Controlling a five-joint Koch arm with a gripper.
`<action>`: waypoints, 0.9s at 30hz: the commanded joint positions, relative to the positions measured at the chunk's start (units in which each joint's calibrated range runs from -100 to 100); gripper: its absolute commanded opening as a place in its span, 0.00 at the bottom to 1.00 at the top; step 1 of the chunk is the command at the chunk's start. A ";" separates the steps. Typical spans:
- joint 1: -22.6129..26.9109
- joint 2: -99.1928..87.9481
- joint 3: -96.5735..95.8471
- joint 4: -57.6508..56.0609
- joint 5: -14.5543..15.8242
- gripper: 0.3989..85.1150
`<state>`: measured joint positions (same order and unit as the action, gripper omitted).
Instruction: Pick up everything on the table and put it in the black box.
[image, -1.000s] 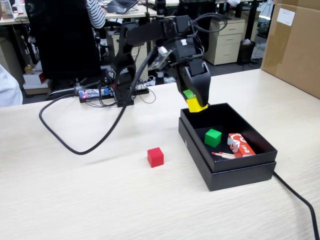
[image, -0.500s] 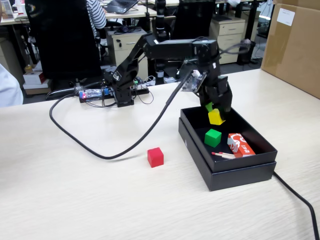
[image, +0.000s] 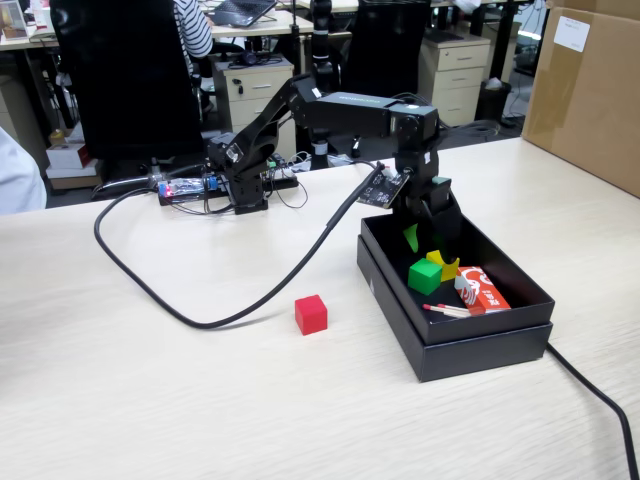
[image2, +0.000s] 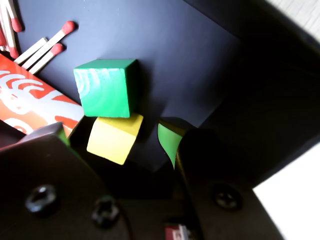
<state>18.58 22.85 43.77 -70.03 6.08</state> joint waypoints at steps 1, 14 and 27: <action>-0.59 -4.43 1.65 -0.33 -0.34 0.49; -5.57 -35.99 -5.96 -0.33 -0.78 0.54; -17.24 -41.26 -21.20 -0.07 -7.18 0.58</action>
<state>2.37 -19.74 20.31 -70.50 -0.12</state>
